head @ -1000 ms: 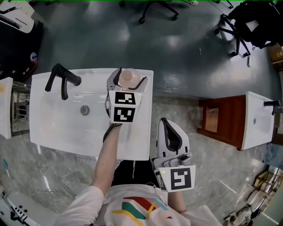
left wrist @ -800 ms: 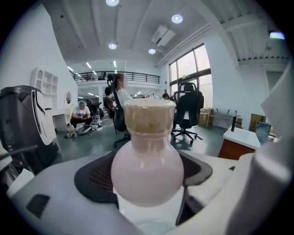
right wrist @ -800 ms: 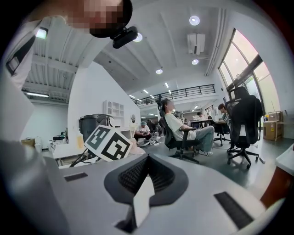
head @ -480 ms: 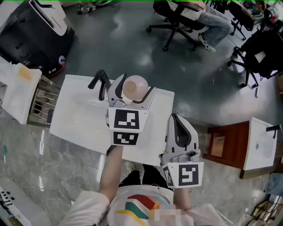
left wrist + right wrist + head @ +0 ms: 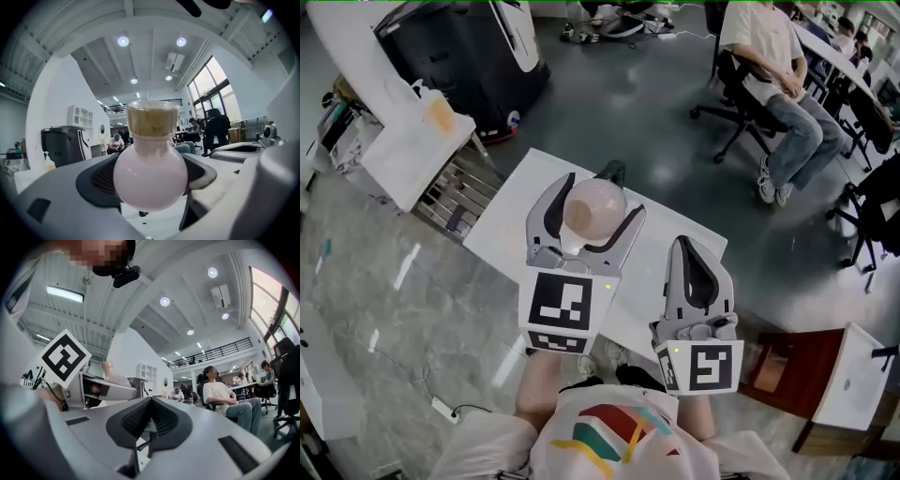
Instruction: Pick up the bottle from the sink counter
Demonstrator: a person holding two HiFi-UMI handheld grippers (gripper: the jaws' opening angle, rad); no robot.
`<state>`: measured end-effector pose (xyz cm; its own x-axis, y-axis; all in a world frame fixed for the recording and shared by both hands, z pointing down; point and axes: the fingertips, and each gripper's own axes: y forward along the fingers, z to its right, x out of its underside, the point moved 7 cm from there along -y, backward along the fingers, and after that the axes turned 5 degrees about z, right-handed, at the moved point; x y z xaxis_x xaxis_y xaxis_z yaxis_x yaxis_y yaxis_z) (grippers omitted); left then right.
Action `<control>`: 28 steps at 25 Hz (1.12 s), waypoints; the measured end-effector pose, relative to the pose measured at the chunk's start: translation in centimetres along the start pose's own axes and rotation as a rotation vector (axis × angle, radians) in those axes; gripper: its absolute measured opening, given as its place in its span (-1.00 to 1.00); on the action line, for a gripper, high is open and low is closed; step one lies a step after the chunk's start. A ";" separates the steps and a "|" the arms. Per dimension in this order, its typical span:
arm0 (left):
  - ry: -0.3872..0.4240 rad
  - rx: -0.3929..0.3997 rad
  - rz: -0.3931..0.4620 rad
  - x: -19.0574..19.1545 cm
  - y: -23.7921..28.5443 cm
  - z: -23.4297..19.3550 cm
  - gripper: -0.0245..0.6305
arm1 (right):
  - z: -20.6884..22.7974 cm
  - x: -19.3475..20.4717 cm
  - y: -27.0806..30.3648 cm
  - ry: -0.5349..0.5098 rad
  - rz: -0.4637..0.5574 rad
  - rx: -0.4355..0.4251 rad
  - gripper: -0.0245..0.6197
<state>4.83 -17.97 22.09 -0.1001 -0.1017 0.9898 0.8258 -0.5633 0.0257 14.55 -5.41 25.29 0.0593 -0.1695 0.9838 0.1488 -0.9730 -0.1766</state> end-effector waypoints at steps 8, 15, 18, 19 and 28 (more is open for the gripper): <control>0.061 -0.271 0.084 -1.2 -10.5 -5.1 0.31 | -7.3 -1.5 2.8 0.007 0.055 -0.224 -0.89; 0.014 -0.465 0.109 0.5 -17.9 -6.4 0.31 | -12.7 -1.4 2.5 0.019 0.063 -0.378 -0.89; 0.003 -0.518 0.110 1.3 -20.5 -6.4 0.31 | -14.5 -1.1 2.0 0.022 0.055 -0.420 -0.89; 0.005 -0.528 0.110 1.6 -21.2 -6.5 0.31 | -15.1 -1.1 1.8 0.019 0.053 -0.430 -0.89; 0.023 -0.587 0.094 2.6 -22.8 -6.6 0.31 | -16.5 -0.7 1.6 0.013 0.048 -0.477 -0.89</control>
<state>-17.91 -10.76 23.20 -0.0585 -0.1874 0.9805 0.3872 -0.9096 -0.1507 -1.50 -9.48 24.83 0.0421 -0.2151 0.9757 -0.3234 -0.9269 -0.1904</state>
